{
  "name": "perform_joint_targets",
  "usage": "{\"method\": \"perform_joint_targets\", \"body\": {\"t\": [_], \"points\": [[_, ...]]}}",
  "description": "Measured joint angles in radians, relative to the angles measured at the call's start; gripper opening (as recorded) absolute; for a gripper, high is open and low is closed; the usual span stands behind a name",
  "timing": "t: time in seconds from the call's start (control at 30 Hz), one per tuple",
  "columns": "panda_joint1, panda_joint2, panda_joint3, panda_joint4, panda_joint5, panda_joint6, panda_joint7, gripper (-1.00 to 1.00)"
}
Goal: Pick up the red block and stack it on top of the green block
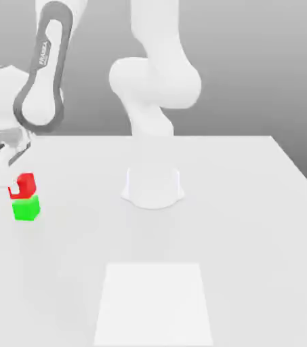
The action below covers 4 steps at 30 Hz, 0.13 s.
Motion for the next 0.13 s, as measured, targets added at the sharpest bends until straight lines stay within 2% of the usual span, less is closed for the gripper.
{"method": "perform_joint_targets", "body": {"t": [0.1,0.13], "points": [[-0.011,0.050,0.019,-0.002,0.054,0.052,-0.038,-1.00],[-0.013,0.061,0.023,-0.004,0.062,0.066,-0.043,1.00]]}}
